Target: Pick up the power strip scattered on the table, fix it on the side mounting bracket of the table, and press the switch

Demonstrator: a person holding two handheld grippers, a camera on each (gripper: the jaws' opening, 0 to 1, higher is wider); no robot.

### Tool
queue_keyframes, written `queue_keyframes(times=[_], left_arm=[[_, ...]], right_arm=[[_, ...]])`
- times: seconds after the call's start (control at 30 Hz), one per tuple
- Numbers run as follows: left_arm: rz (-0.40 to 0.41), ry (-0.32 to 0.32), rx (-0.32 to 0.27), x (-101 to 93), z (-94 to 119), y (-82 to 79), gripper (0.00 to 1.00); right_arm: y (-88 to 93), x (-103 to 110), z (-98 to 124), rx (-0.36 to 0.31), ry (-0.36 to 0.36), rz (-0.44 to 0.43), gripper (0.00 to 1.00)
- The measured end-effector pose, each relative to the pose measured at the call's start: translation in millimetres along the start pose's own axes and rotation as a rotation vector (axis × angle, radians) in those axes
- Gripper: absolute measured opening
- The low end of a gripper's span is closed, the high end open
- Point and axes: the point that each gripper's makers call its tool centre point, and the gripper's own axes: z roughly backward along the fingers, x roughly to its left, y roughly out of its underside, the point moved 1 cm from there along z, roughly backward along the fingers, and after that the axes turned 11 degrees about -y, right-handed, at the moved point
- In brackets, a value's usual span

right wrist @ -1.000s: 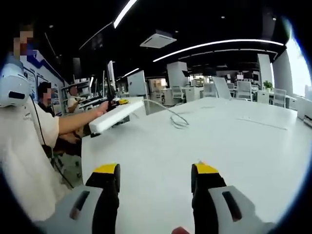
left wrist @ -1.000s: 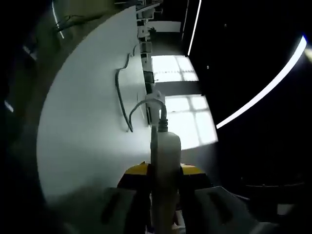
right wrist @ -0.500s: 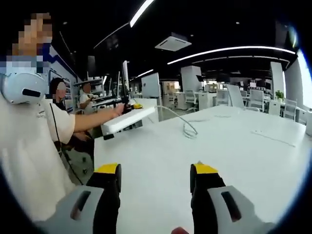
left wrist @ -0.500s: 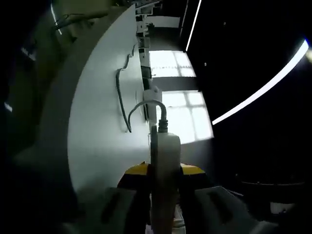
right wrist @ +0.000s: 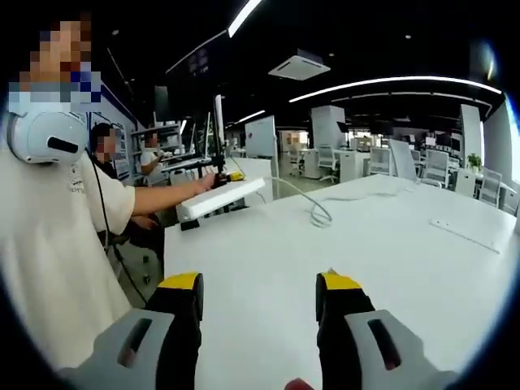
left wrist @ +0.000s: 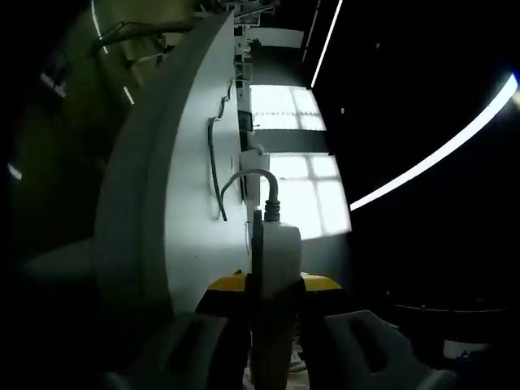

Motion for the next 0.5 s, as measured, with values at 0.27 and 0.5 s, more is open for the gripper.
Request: queue_keyframes(times=[0.27,0.5], left_arm=[[-0.001,-0.001,0.037,3.1,16,-6.4,0.25],[0.006,-0.009,0.034,6.9,34,-16.1,0.25]], right_arm=[[-4.0,-1,-1,-0.013,0.026,-0.013,0.51],[-6.3,0,0,-0.017,0.044,-0.019,0.5]])
